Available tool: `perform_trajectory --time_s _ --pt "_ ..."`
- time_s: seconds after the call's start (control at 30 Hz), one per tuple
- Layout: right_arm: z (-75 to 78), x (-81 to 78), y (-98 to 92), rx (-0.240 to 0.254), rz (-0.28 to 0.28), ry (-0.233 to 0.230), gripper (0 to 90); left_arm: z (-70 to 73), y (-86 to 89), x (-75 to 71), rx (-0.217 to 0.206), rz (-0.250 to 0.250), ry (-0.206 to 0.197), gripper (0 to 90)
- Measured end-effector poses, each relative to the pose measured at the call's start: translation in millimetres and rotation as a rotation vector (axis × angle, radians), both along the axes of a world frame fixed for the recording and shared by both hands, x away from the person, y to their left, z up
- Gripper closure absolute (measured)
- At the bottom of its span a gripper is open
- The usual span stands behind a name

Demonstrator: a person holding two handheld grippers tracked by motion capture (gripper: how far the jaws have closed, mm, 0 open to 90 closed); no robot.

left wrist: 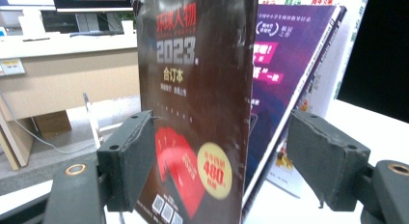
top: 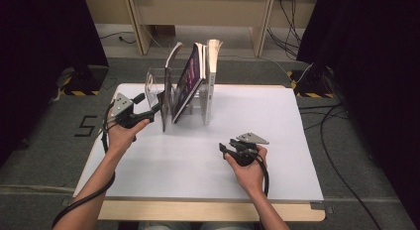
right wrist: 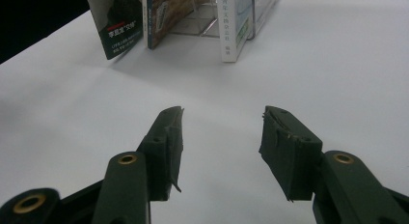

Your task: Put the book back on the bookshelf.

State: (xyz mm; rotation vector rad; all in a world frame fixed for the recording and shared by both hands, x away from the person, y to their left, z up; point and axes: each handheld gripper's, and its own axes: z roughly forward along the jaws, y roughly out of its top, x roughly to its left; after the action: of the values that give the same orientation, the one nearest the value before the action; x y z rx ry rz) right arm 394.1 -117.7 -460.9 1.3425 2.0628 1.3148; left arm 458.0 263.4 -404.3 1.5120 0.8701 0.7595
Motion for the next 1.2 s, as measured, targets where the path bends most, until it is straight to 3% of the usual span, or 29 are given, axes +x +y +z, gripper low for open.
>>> perform_trajectory --time_s 0.47,1.0,1.2 --pt "-1.9 -0.1 2.3 -0.004 0.003 0.006 49.8 -26.2 7.8 -20.7 0.032 -0.015 0.050 24.7" --pt "-2.6 -1.0 2.7 -0.005 0.005 0.007 49.8 -22.9 -7.9 -16.5 0.034 -0.014 0.029 25.6" --pt "-2.9 -1.7 1.1 -0.004 0.001 0.008 49.8 -25.4 -3.8 -21.2 0.031 -0.004 0.031 25.7"
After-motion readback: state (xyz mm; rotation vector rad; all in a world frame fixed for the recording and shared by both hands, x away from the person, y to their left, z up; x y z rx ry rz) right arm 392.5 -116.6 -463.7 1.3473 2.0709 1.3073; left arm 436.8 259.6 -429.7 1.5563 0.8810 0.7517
